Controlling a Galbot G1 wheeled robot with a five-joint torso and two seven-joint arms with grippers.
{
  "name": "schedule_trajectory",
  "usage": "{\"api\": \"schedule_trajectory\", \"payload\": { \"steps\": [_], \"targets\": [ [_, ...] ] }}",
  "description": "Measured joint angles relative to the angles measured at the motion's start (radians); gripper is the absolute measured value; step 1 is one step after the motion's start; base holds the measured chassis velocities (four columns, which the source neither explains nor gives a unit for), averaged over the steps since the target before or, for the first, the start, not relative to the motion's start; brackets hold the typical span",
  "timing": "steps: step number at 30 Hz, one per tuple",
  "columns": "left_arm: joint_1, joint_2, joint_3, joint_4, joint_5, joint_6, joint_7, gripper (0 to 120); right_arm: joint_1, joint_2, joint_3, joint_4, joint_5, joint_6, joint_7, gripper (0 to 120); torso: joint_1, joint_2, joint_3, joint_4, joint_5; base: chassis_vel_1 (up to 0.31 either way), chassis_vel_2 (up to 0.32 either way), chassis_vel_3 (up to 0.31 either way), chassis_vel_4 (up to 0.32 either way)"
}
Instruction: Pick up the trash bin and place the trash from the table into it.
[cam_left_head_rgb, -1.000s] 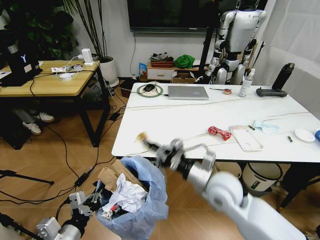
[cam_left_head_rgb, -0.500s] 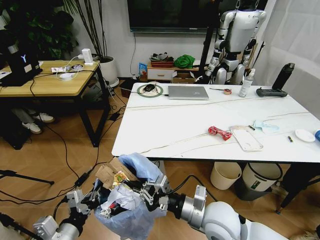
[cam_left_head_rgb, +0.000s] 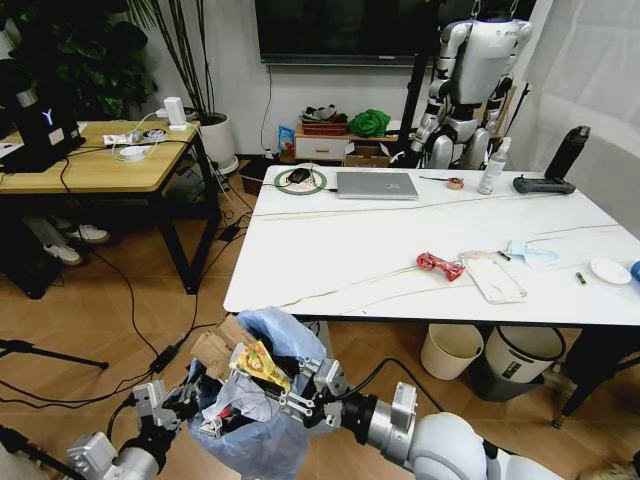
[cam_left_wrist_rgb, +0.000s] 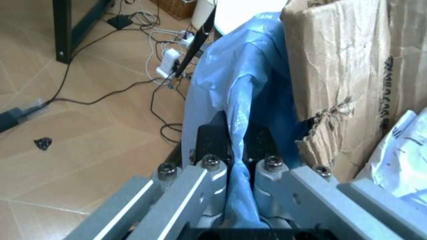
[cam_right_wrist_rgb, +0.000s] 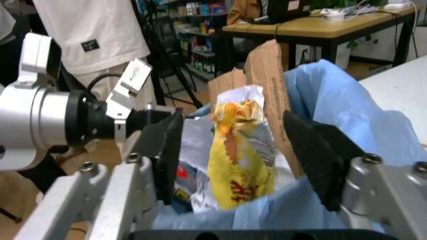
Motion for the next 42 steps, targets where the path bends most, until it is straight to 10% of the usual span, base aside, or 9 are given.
{"api": "schedule_trajectory", "payload": {
  "steps": [13,29,42],
  "targets": [
    [0.018,-0.003,0.025,0.015,0.001,0.003,-0.018,0,0.012,0.054,0.189,0.031,0.053,-0.044,0.105,100,0.000,0.000,0.000,0.0005,0.0000,0.000,0.000,0.000,0.000],
    [0.006,0.009,0.039,-0.001,0.023,0.011,-0.012,0,0.085,0.111,0.679,-0.316,0.026,-0.242,0.154,100,0.000,0.000,0.000,0.0002,0.0006,0.000,0.000,0.000,0.000],
    [-0.001,0.007,0.036,-0.003,0.026,0.009,-0.009,0,0.144,0.102,0.702,-0.617,0.044,-0.182,0.046,100,0.000,0.000,0.000,0.0002,0.0002,0.000,0.000,0.000,0.000]
  ]
}}
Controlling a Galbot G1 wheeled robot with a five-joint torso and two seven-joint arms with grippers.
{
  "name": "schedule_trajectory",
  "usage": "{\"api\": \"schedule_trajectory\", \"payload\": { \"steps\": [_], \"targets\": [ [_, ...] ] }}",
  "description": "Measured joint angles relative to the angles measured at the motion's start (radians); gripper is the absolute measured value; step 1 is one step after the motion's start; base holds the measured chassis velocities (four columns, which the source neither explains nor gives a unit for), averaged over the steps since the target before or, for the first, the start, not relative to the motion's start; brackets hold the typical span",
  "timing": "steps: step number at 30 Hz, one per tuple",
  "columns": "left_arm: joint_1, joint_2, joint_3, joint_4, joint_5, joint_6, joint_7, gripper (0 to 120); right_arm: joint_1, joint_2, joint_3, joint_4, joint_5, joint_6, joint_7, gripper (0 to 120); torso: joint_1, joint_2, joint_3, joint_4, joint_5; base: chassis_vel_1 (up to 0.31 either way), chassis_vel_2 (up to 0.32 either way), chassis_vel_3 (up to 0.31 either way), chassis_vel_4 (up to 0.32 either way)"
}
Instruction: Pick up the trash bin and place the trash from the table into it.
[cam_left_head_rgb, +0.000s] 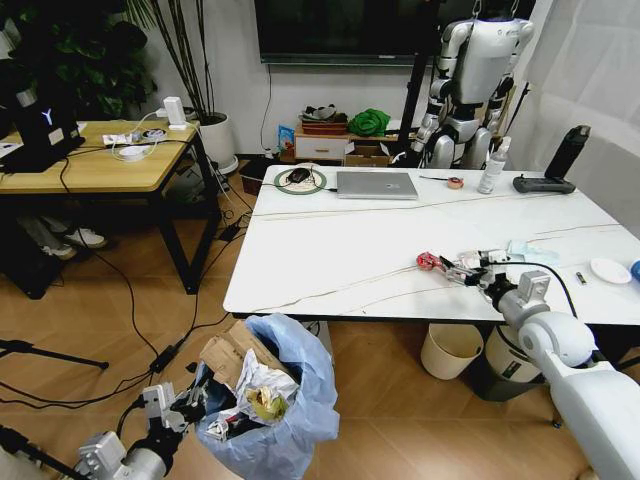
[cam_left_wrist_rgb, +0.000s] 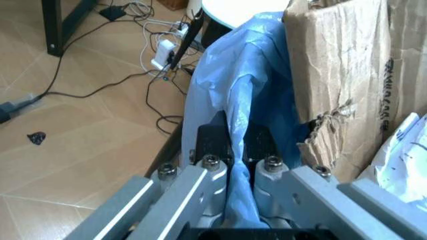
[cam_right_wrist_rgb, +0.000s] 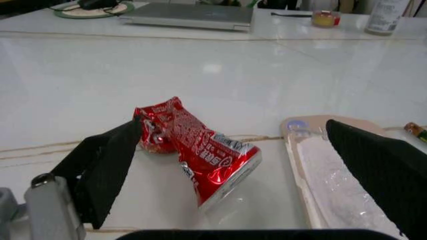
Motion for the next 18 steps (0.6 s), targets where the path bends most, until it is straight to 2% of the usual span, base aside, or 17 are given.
{"api": "schedule_trajectory", "payload": {
  "steps": [14,18],
  "targets": [
    [0.003,-0.006,-0.007,-0.005,0.001,-0.002,0.000,0,0.021,0.016,-0.039,-0.084,-0.003,0.042,-0.045,100,0.000,0.000,0.000,0.0001,-0.0002,0.000,0.000,0.000,0.000],
    [0.006,-0.008,-0.008,-0.007,0.002,-0.003,-0.001,0,0.026,0.020,-0.041,-0.098,-0.003,0.055,-0.049,87,0.000,0.000,0.000,0.0001,-0.0002,0.000,0.000,0.000,0.000]
  ]
}}
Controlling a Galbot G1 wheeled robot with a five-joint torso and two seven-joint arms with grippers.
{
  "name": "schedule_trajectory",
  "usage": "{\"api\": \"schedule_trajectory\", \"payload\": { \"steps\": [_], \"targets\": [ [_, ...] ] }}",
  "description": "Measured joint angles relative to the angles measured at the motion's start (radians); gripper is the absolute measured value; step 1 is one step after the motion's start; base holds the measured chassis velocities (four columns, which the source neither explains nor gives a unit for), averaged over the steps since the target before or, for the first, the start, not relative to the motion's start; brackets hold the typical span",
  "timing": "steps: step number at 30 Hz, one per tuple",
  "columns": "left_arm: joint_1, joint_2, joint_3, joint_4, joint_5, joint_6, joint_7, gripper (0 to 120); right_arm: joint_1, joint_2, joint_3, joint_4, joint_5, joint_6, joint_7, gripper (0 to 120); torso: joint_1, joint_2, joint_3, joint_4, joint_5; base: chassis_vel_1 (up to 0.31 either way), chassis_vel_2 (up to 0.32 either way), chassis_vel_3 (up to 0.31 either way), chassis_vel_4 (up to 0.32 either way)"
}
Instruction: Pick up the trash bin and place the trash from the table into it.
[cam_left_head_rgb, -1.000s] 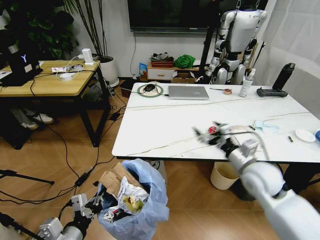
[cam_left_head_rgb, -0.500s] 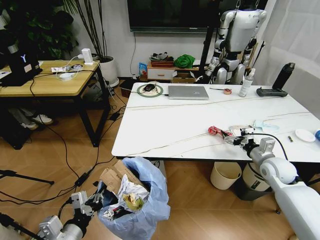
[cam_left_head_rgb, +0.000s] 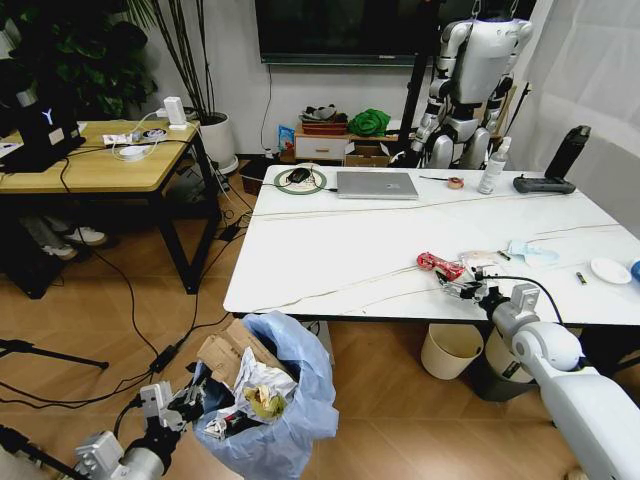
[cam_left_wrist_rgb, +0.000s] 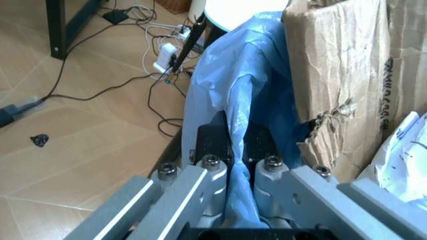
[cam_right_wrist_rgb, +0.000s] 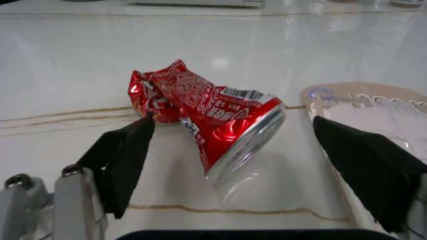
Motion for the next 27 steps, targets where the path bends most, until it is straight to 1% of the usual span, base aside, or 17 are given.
{"api": "schedule_trajectory", "payload": {
  "steps": [1,2,8,9,10,12,15,23,25,27],
  "targets": [
    [0.001,0.000,-0.001,0.000,0.000,0.000,0.000,0,0.000,0.001,0.000,0.000,0.001,0.002,0.000,81,0.000,0.000,0.000,0.0000,0.0001,0.000,0.000,0.000,0.000],
    [0.001,0.000,-0.001,0.000,0.000,0.000,0.000,0,0.000,0.001,0.000,0.000,0.001,0.002,0.000,81,0.000,0.000,0.000,0.0000,0.0001,0.000,0.000,0.000,0.000],
    [-0.001,0.000,-0.001,0.000,0.001,-0.001,0.000,0,-0.003,0.002,-0.003,-0.002,-0.006,0.004,-0.002,56,0.000,0.000,0.000,0.0000,0.0000,0.000,0.000,0.000,0.000],
    [-0.001,0.000,-0.001,0.000,0.001,-0.001,0.000,0,-0.004,0.003,-0.005,-0.002,-0.008,0.005,-0.002,53,0.000,0.000,0.000,0.0000,0.0000,0.000,0.000,0.000,0.000],
    [-0.001,0.000,-0.001,0.000,0.001,-0.001,0.000,0,-0.004,0.003,-0.005,-0.002,-0.008,0.005,-0.002,53,0.000,0.000,0.000,0.0000,0.0000,0.000,0.000,0.000,0.000],
    [-0.001,0.001,-0.002,0.000,0.001,-0.001,0.000,0,-0.006,0.004,-0.005,0.000,-0.011,0.006,-0.002,43,0.000,0.000,0.000,-0.0001,0.0000,0.000,0.000,0.000,0.000],
    [-0.001,0.003,-0.003,0.000,0.000,-0.002,0.000,0,-0.006,0.004,-0.005,0.003,-0.011,0.006,-0.003,37,0.000,0.000,0.000,0.0000,0.0000,0.000,0.000,0.000,0.000],
    [-0.002,0.003,-0.003,0.000,0.000,-0.002,-0.001,0,-0.009,0.003,0.003,0.028,0.000,0.009,-0.006,37,0.000,0.000,0.000,0.0000,0.0000,0.000,0.000,0.000,0.000],
    [-0.003,0.004,-0.002,0.000,-0.001,-0.002,-0.001,0,-0.016,0.002,0.010,0.047,0.012,0.011,-0.007,37,0.000,0.000,0.000,-0.0001,0.0001,0.000,0.000,0.000,0.000],
    [-0.004,0.007,-0.002,0.001,-0.002,-0.002,-0.001,0,-0.030,-0.004,0.020,0.096,0.037,0.017,-0.008,37,0.000,0.000,0.000,0.0000,0.0003,0.000,0.000,0.000,0.000]
  ]
}}
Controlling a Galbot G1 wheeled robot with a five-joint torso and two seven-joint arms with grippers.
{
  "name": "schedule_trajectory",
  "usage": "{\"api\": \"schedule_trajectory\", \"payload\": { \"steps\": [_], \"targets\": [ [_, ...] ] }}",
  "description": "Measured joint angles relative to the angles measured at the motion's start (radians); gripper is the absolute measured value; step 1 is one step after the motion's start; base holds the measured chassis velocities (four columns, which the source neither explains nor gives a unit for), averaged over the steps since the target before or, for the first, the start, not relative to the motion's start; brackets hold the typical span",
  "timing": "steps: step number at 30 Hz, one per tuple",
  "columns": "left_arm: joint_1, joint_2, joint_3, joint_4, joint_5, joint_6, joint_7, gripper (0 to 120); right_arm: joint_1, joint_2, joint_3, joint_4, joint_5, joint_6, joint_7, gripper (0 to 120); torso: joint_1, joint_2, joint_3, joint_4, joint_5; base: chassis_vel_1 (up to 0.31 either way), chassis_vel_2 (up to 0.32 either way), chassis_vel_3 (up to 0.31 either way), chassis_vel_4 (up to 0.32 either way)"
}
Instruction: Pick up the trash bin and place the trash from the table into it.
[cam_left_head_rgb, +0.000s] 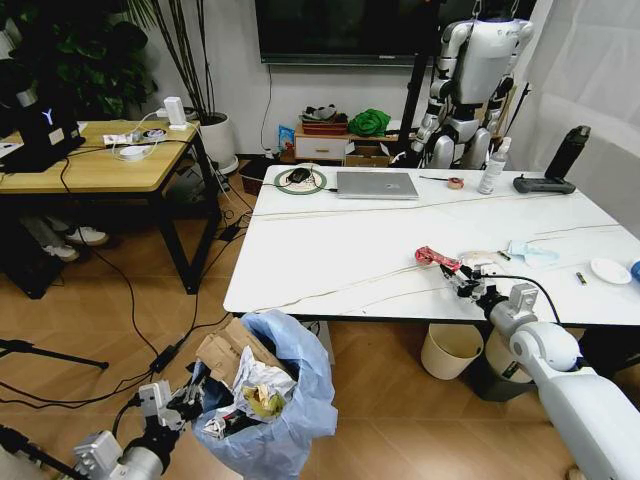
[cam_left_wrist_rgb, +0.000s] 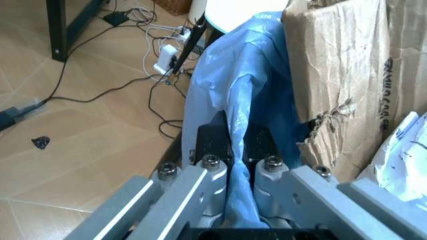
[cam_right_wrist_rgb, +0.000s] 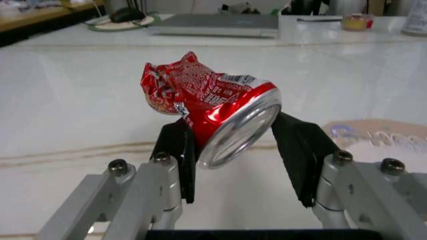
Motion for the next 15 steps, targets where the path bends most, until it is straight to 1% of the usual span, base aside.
{"api": "schedule_trajectory", "payload": {
  "steps": [2,3,5,7,8,9,12,13,14,15],
  "targets": [
    [0.000,0.000,0.000,0.000,0.000,0.000,0.000,0,-0.004,-0.002,0.002,0.018,0.008,0.001,0.000,37,0.000,0.000,0.000,-0.0001,-0.0002,0.000,0.000,0.000,0.000],
    [0.000,0.001,0.001,0.000,-0.001,0.000,0.000,0,-0.011,-0.007,0.006,0.050,0.021,0.001,-0.001,37,0.000,0.000,0.000,0.0000,-0.0002,0.000,0.000,0.000,0.000],
    [0.000,0.003,0.003,0.001,-0.001,0.000,0.000,0,-0.032,-0.027,0.008,0.163,0.055,0.001,-0.001,37,0.000,0.000,0.000,0.0000,-0.0002,0.000,0.000,0.000,0.000],
    [0.001,0.003,0.003,0.001,-0.002,0.000,-0.001,0,-0.047,-0.049,-0.009,0.283,0.103,0.001,-0.003,37,0.000,0.000,0.000,-0.0001,-0.0012,0.000,0.000,0.000,0.000],
    [0.001,0.003,0.003,0.001,-0.002,0.000,-0.001,0,-0.047,-0.049,-0.009,0.283,0.103,0.001,-0.003,37,0.000,0.000,0.000,-0.0001,-0.0012,0.000,0.000,0.000,0.000],
    [0.004,0.001,0.001,-0.001,-0.002,0.000,-0.001,0,-0.051,-0.056,-0.020,0.323,0.116,0.001,-0.003,37,0.000,0.000,0.000,-0.0002,-0.0009,0.000,0.000,0.000,0.000],
    [0.011,-0.006,-0.008,-0.009,-0.006,0.000,-0.001,0,-0.054,-0.075,-0.107,0.501,0.167,0.002,-0.004,37,0.000,0.000,0.000,0.0001,-0.0006,0.000,0.000,0.000,0.000],
    [0.014,-0.007,-0.010,-0.012,-0.006,0.000,-0.001,0,-0.045,-0.075,-0.162,0.554,0.175,0.002,0.000,37,0.000,0.000,0.000,0.0000,-0.0007,0.000,0.000,0.000,0.000],
    [0.014,-0.007,-0.010,-0.012,-0.006,0.000,-0.001,0,-0.045,-0.075,-0.162,0.554,0.175,0.002,0.000,37,0.000,0.000,0.000,0.0000,-0.0007,0.000,0.000,0.000,0.000],
    [0.016,-0.007,-0.011,-0.015,-0.006,0.000,-0.001,0,-0.033,-0.073,-0.215,0.591,0.177,0.003,0.006,37,0.000,0.000,0.000,0.0000,-0.0006,0.000,0.000,0.000,0.000]
  ]
}}
